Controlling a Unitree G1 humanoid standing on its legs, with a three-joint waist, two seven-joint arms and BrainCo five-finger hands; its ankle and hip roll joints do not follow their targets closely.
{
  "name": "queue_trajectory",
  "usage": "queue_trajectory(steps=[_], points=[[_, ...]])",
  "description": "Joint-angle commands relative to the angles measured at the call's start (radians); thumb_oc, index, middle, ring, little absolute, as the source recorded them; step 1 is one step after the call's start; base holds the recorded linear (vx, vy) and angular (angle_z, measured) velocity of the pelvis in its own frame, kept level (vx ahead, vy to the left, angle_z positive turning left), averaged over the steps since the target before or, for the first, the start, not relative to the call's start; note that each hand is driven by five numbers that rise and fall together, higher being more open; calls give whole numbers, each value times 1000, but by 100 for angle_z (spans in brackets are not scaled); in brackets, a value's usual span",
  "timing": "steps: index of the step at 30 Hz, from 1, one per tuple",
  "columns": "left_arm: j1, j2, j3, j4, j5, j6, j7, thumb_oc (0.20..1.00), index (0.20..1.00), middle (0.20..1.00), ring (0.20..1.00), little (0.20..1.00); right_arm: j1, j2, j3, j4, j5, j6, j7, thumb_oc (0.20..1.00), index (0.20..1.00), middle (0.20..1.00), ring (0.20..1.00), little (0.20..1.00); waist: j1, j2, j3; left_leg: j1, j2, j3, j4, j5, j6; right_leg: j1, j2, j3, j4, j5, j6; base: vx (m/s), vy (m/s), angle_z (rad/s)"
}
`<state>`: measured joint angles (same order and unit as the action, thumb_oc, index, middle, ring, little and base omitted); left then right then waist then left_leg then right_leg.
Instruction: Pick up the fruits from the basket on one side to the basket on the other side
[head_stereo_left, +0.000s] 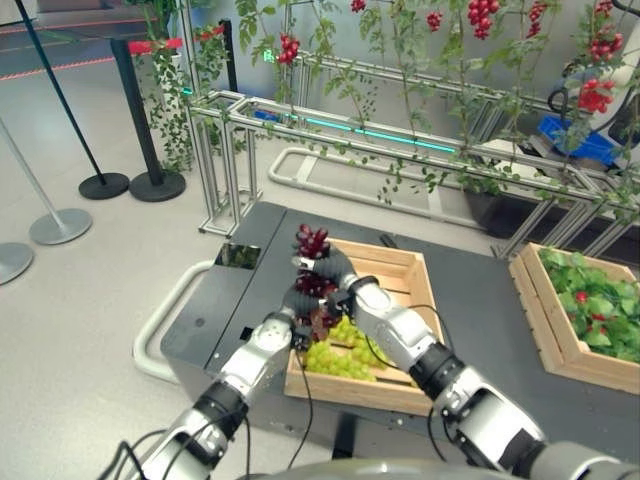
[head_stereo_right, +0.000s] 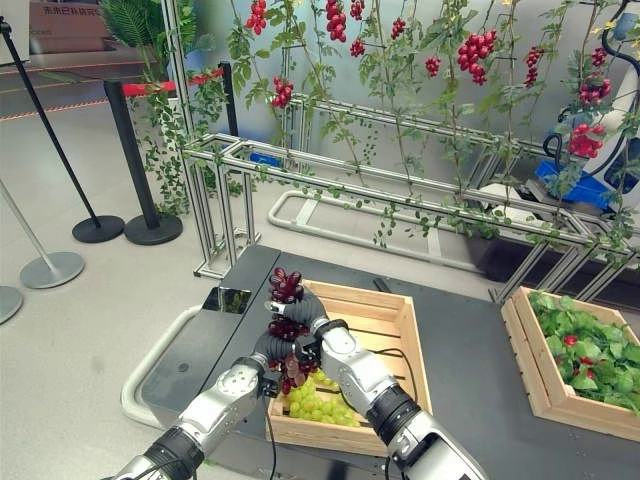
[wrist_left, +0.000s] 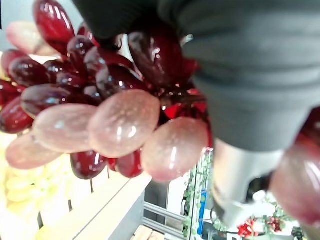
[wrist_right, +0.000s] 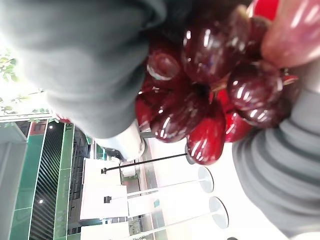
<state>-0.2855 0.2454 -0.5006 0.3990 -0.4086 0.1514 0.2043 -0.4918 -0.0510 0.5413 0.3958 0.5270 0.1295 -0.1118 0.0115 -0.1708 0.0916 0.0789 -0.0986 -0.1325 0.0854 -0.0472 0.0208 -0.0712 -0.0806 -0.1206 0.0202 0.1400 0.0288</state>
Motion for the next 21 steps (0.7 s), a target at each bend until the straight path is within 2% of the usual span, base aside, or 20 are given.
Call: queue_trajectory(steps=[1, 6, 7, 8, 21], points=[[-113, -63, 66, -3, -29, -84, 36, 1000, 1000, 1000, 1000, 1000, 1, 76, 12, -107, 67, -71, 18, 200, 200, 200, 200, 200, -6, -1, -27, 39, -37, -22, -65, -81, 35, 23, -85, 25, 47, -84, 142, 13, 9, -5], [-112, -55, 92, -37, -21, -102, 61, 1000, 1000, 1000, 1000, 1000, 28, 62, 11, -144, 76, -84, 21, 200, 200, 200, 200, 200, -13, 3, -29, 49, -35, -16, -64, -85, 36, 30, -83, 34, 49, -90, 141, 7, 11, -8], [-113, -53, 94, -41, -17, -103, 63, 903, 903, 903, 903, 903, 30, 59, 10, -149, 75, -85, 21, 200, 200, 200, 200, 200, -13, 3, -29, 49, -35, -15, -63, -86, 36, 29, -83, 34, 50, -91, 141, 2, 5, -11], [-114, -53, 96, -42, -16, -104, 63, 200, 200, 200, 200, 200, 33, 56, 9, -155, 73, -86, 26, 200, 200, 200, 200, 200, -15, 4, -30, 50, -34, -13, -64, -86, 36, 29, -83, 36, 50, -90, 141, -2, 4, -10], [-88, -60, 126, -61, -16, -121, 69, 200, 200, 200, 200, 200, 98, 37, 0, -217, 138, -105, 52, 200, 200, 200, 200, 200, -25, 10, -30, 55, -35, 3, -60, -91, 41, 27, -84, 52, 59, -94, 144, -2, 5, -1]])
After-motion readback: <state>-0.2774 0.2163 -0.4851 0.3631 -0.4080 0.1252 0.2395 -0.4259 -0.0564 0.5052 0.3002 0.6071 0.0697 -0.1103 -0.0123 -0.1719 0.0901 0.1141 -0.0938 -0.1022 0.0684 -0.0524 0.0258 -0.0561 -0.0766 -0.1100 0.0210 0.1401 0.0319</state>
